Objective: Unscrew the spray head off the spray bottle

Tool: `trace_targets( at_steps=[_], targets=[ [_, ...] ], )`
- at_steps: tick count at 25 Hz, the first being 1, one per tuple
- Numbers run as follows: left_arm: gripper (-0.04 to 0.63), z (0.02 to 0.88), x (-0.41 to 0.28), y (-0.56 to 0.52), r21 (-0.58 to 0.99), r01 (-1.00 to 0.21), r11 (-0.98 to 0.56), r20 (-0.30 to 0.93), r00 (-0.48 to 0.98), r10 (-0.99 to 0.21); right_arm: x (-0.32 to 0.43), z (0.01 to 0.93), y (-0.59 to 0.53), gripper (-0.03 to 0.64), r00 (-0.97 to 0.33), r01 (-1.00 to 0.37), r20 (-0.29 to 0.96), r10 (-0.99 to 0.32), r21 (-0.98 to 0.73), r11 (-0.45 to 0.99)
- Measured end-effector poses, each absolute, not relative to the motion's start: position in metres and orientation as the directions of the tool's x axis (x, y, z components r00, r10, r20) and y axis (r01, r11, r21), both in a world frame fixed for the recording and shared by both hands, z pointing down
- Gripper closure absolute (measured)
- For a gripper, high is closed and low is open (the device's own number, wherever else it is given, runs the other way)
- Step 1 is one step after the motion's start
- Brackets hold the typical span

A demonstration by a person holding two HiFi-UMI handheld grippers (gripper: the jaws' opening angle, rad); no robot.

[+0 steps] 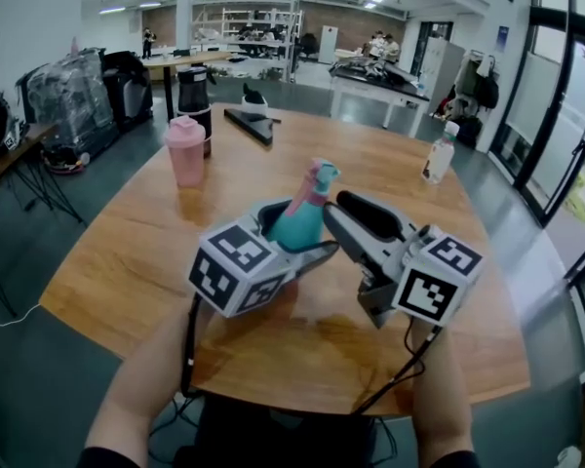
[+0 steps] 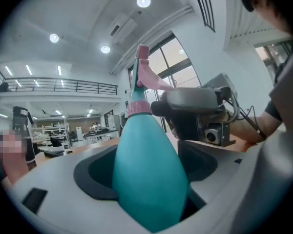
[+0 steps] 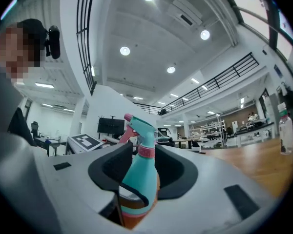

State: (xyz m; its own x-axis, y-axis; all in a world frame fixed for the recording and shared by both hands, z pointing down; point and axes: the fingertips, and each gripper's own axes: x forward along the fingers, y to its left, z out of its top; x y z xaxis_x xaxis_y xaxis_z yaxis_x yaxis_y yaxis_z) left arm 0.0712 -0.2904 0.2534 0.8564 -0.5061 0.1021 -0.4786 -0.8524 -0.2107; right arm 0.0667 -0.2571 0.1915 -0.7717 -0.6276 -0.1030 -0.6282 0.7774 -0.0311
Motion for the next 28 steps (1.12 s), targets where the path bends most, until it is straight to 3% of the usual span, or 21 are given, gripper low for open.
trace_targets(
  at_steps=[4,8,18,20,23,28],
  targets=[
    [0.204,0.257,0.069,-0.293,-0.286,-0.523,-0.803,0.119,0.812,-0.571,0.058,0.194,-0.263,0.469,-0.735,-0.670,-0.091,-0.672,-0.060,0.740],
    [0.204,0.256,0.074,-0.284,-0.313,-0.490,-0.813,0.123,0.828,-0.547,0.060,0.197,-0.263,0.468,-0.731,-0.677,-0.079,-0.678,-0.042,0.735],
    [0.204,0.251,0.084,-0.226,-0.224,-0.085,-0.971,0.093,0.990,-0.108,0.062,0.193,-0.221,0.471,-0.919,-0.382,-0.125,-0.374,0.053,0.922],
    [0.204,0.248,0.084,-0.220,-0.199,-0.047,-0.979,0.069,0.996,-0.062,0.063,0.191,-0.218,0.471,-0.924,-0.363,-0.145,-0.353,0.044,0.931],
    [0.204,0.247,0.082,-0.235,-0.173,-0.115,-0.978,0.053,0.991,-0.126,0.068,0.187,-0.229,0.462,-0.885,-0.447,-0.160,-0.438,0.023,0.894],
    [0.204,0.254,0.070,-0.285,-0.170,-0.387,-0.906,0.079,0.912,-0.404,0.086,0.178,-0.242,0.462,-0.813,-0.562,-0.198,-0.548,0.017,0.827]
  ],
)
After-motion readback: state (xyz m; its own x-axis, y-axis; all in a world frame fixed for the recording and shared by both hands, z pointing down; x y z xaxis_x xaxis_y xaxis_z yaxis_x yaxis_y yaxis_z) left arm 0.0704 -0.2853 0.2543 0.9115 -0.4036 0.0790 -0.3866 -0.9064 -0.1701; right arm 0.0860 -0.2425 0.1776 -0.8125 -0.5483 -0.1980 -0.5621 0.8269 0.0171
